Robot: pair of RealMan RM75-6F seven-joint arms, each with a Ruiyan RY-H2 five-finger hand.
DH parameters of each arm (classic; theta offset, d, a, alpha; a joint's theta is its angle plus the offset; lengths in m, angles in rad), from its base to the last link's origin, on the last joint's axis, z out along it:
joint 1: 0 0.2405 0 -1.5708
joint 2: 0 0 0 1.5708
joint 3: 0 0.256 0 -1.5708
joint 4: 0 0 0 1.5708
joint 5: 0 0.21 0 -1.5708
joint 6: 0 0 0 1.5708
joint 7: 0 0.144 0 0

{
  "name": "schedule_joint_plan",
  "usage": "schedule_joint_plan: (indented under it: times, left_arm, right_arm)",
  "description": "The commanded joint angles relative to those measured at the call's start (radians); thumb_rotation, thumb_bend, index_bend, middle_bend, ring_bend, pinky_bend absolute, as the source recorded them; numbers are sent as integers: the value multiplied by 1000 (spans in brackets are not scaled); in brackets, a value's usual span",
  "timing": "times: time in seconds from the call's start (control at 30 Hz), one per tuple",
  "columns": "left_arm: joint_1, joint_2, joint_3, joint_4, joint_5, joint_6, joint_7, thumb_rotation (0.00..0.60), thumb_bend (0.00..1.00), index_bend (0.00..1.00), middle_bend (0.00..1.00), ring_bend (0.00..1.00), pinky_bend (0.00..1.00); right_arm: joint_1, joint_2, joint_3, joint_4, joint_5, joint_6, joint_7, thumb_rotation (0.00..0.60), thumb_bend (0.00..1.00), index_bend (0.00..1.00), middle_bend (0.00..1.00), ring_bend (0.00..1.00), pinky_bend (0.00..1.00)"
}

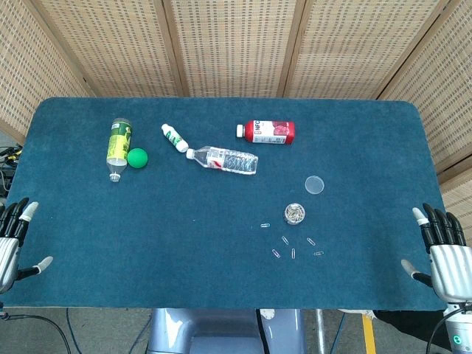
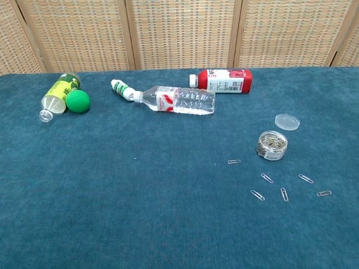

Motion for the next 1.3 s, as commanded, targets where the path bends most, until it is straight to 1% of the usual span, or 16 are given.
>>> schedule_joint_plan:
  times: [0.03, 0.17, 0.23, 0.27, 0.33, 0.37, 0.4, 0.47, 0.53, 0.57, 0.63, 0.77, 1.07, 1.3]
  left_arm:
    - [-1, -2, -1, 1, -4, -4, 3, 600, 0, 0, 0, 0, 0]
    - [-1, -5, -3, 2, -6, -2, 9, 600, 0, 0, 0, 0, 0]
    - [-3, -8, -5, 2, -9, -6, 13, 600, 0, 0, 0, 0, 0]
    - [-4, -9, -5, 2, -10, -7, 14, 600, 0, 0, 0, 0, 0]
    - [-5, -11, -6, 2, -13, -10, 18, 600, 0, 0, 0, 0, 0]
    - [-6, -12, -7, 2, -14, -10, 19, 600, 0, 0, 0, 0, 0]
    - [-6, -13, -7, 2, -15, -11, 21, 600, 0, 0, 0, 0, 0]
    - [-8, -16, -9, 3, -22, -17, 24, 600, 0, 0, 0, 0, 0]
    - [-10, -17, -11, 4, -28, -21, 26, 600, 0, 0, 0, 0, 0]
    - [-10, -18, -12, 5, -30, -23, 27, 600, 0, 0, 0, 0, 0]
    - [-13, -20, -14, 8, -38, -30, 28, 600, 0, 0, 0, 0, 0]
    - [-16, -24, -16, 15, -45, -37, 28, 600, 0, 0, 0, 0, 0]
    - [-21, -26, -18, 22, -53, -48, 22, 600, 0, 0, 0, 0, 0]
    - [-23, -28, -18, 23, -56, -50, 24, 600, 0, 0, 0, 0, 0]
  right_arm:
    - [4, -2, -6, 4, -1, -13, 5, 600, 0, 0, 0, 0, 0]
    - [27, -3, -20, -7, -6, -70, 30, 600, 0, 42, 0, 0, 0]
    - [68, -4, -27, -6, -29, -134, 48, 600, 0, 65, 0, 0, 0]
    - [77, -3, -27, -5, -29, -148, 53, 600, 1, 76, 0, 0, 0]
    - [113, -6, -28, -12, -37, -204, 81, 600, 25, 103, 0, 0, 0]
    - [127, -7, -28, -15, -39, -224, 96, 600, 46, 119, 0, 0, 0]
    - [146, -9, -27, -20, -39, -254, 122, 600, 96, 156, 0, 0, 0]
    - [190, -32, -20, -38, -31, -319, 180, 600, 210, 272, 0, 0, 0]
    - [220, -52, -12, -33, -17, -363, 188, 600, 270, 354, 0, 0, 0]
    - [233, -64, -10, -29, -8, -385, 180, 600, 288, 374, 0, 0, 0]
    - [269, -110, -3, -11, 24, -444, 133, 600, 306, 383, 0, 0, 0]
    - [298, -188, 8, 13, 89, -492, 67, 600, 356, 415, 0, 0, 0]
    - [328, -295, -1, 76, 172, -535, -48, 600, 363, 450, 0, 0, 0]
    - [332, -336, -13, 112, 191, -533, -78, 600, 363, 455, 0, 0, 0]
